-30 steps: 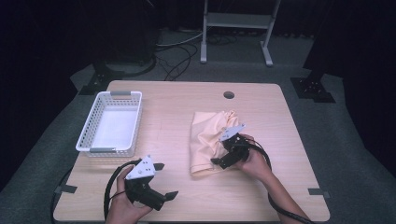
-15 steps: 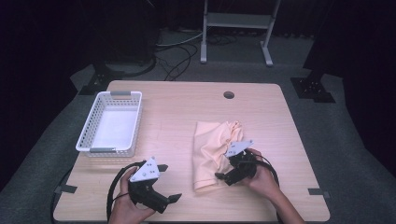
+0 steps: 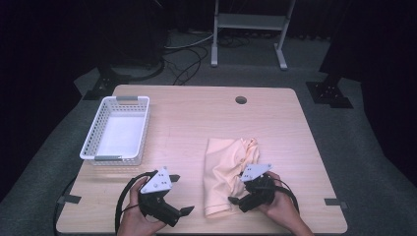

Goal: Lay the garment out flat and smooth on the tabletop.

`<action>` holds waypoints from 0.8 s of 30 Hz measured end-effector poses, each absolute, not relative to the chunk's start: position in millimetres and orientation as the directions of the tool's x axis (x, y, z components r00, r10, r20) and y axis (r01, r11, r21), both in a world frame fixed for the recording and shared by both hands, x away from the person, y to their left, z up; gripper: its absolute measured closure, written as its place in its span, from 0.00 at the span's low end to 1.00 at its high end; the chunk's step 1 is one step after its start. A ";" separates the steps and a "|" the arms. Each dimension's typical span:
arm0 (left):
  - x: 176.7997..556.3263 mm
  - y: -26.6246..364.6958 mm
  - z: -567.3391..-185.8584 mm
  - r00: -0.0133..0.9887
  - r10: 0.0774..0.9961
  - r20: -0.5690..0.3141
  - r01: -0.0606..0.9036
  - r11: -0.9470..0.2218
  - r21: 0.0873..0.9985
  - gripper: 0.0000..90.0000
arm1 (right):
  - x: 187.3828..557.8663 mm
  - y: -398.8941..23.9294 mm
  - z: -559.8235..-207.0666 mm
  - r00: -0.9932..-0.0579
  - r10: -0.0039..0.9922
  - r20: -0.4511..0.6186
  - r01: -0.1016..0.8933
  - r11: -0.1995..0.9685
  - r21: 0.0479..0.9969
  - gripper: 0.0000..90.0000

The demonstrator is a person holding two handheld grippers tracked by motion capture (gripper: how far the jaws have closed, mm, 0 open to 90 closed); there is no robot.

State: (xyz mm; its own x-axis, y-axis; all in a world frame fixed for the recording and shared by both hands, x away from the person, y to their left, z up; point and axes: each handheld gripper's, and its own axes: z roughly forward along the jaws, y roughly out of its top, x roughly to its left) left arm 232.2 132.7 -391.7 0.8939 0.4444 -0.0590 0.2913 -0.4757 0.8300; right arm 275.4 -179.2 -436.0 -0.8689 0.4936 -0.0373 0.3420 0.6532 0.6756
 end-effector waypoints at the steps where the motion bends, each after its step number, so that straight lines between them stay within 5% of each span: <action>1: 232.0 132.1 -391.7 0.894 0.444 -0.059 0.291 -0.475 0.830 0.01 | 273.4 -178.8 -436.0 -0.870 0.492 -0.040 0.339 0.654 0.677 0.11; 24: 238.7 102.5 -390.7 0.930 0.364 -0.055 0.245 -0.502 0.829 0.01 | 241.0 -207.6 -415.8 -0.872 0.490 0.002 0.322 0.570 0.756 0.10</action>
State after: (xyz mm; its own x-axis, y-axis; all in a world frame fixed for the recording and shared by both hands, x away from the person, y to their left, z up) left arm 238.7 102.5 -390.7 0.9299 0.3635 -0.0551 0.2455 -0.5023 0.8291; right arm 241.0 -207.6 -415.8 -0.8717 0.4900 0.0017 0.3217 0.5697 0.7563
